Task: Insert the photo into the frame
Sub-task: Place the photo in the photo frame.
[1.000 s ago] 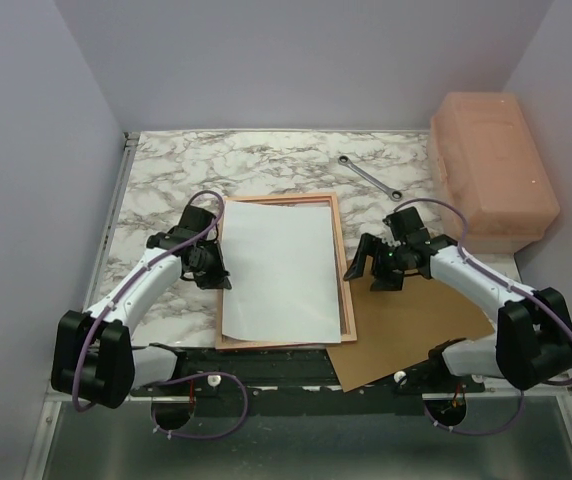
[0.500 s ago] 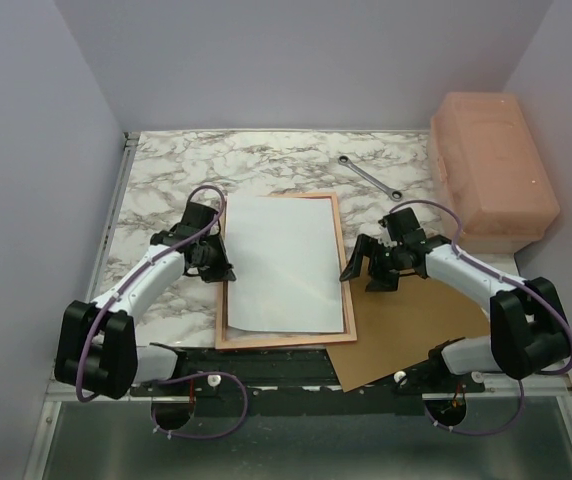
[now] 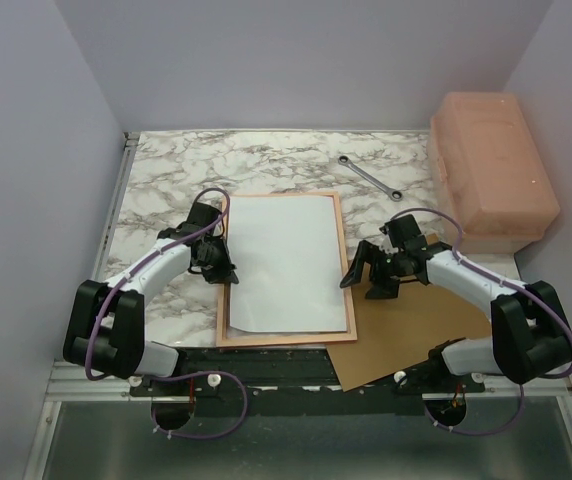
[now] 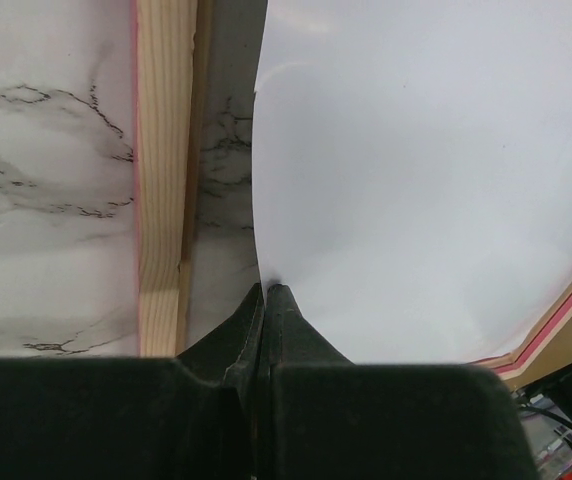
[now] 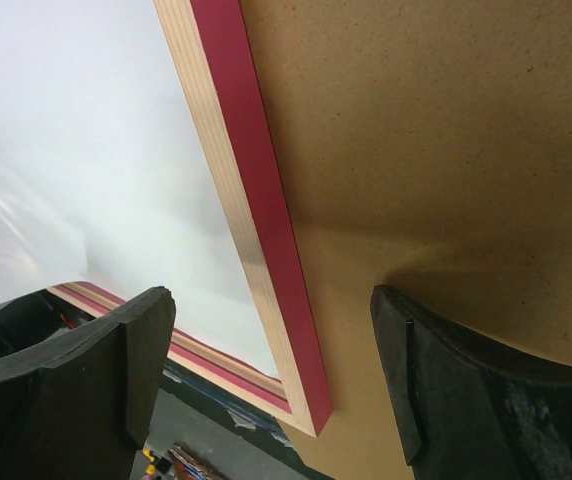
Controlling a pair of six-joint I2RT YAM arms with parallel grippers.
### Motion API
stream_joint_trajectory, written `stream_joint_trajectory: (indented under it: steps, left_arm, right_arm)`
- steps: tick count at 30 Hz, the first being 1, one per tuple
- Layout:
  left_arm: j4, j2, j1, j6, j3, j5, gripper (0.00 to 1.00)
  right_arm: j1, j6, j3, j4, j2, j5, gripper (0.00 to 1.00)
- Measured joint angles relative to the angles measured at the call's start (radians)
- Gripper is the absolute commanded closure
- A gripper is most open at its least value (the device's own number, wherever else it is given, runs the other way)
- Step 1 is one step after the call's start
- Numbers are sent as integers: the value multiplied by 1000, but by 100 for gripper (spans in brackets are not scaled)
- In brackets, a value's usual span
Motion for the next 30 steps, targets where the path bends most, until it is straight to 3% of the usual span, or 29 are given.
stream_joint_trajectory:
  steps: [12, 17, 24, 27, 30]
  left_arm:
    - [1, -13, -33, -27, 0, -14, 97]
    - [2, -21, -51, -41, 0, -29, 91]
    - [-30, -21, -75, -32, 18, -84, 50]
    - [-51, -21, -89, -30, 45, -118, 39]
    - [-81, -26, -107, -24, 87, -164, 35]
  right_arm:
    - [0, 17, -3, 65, 34, -58, 13]
    - [0, 19, -4, 86, 47, -76, 13]
    - [0, 26, -13, 107, 51, -93, 13]
    - [0, 31, -21, 113, 42, -93, 13]
    - [0, 39, -42, 111, 14, -92, 13]
